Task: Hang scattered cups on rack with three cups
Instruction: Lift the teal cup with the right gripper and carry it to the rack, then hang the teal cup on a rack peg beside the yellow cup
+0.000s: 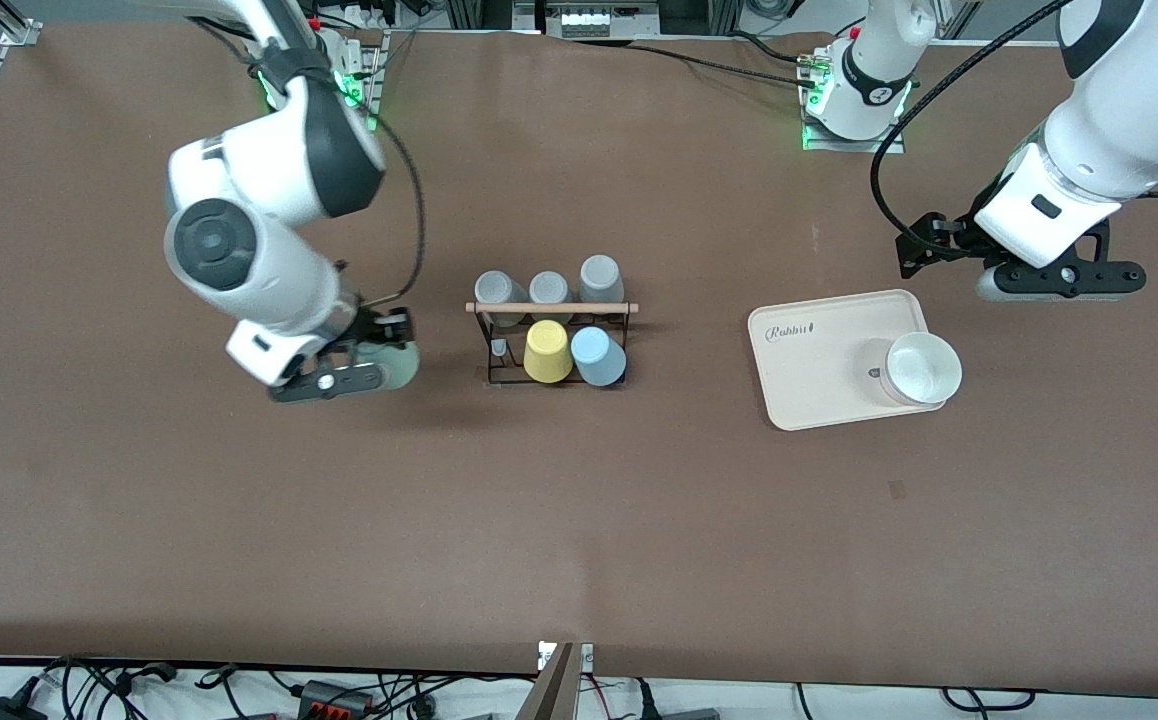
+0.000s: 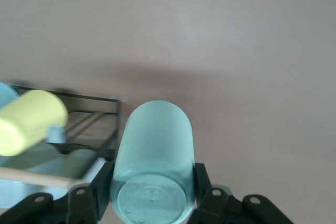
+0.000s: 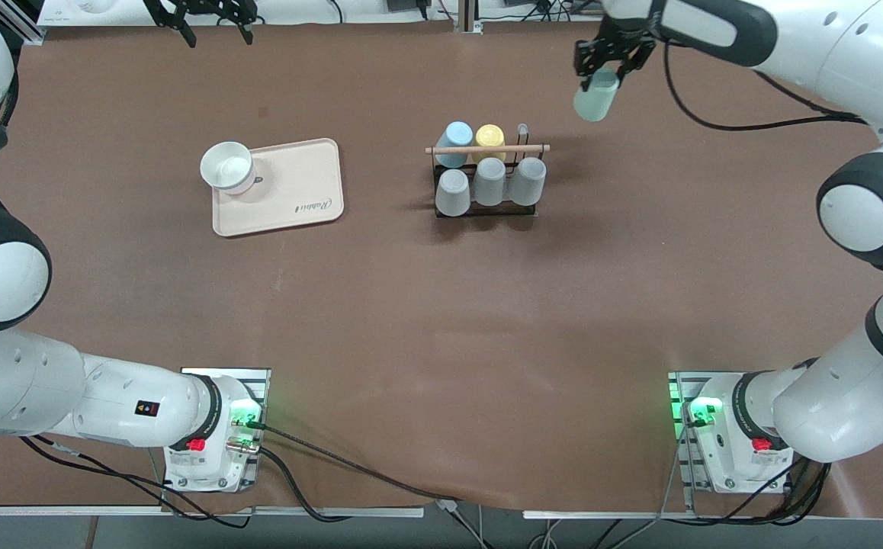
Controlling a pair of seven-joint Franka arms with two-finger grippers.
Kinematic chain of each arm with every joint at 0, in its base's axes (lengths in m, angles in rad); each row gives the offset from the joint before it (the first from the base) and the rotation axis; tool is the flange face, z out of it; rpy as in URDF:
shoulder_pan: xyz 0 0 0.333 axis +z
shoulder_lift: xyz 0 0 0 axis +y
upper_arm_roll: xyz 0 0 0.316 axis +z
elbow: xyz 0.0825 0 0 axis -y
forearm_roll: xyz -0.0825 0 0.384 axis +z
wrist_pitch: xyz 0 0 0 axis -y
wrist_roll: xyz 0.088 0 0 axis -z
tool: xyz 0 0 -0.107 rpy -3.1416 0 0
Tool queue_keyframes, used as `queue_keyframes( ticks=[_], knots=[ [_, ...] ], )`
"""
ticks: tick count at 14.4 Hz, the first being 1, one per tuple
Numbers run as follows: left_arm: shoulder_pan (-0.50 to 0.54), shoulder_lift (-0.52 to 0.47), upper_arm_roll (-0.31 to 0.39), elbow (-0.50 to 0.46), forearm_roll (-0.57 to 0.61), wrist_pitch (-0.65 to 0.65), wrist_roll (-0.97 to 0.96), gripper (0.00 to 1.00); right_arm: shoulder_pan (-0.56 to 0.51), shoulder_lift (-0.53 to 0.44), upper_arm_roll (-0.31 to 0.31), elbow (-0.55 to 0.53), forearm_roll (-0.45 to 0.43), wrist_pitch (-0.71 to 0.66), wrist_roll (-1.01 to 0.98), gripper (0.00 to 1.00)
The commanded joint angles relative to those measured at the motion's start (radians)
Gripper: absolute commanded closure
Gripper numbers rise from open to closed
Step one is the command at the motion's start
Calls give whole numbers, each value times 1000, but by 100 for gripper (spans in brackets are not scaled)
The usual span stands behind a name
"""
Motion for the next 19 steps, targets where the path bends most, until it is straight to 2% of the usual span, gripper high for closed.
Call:
queue_keyframes(
  ticks=[1, 8, 10, 14, 19],
  knots=[
    [5, -14, -4, 1, 20, -20, -1, 0, 38, 32, -11, 70, 14, -23, 85, 70],
    [13, -14, -1, -1, 15, -25, 1, 0, 121, 59, -10, 76, 63, -10, 289, 70],
    [14, -14, -1, -1, 12, -25, 1, 0, 129, 90, -10, 111, 63, -8, 321, 70],
    [14, -14, -1, 1, 12, -25, 1, 0, 138, 145, -10, 170, 63, -8, 340, 70],
    [14, -14, -1, -1, 12, -26, 1, 0, 145, 187, -10, 184, 61, 3, 344, 70]
  ],
)
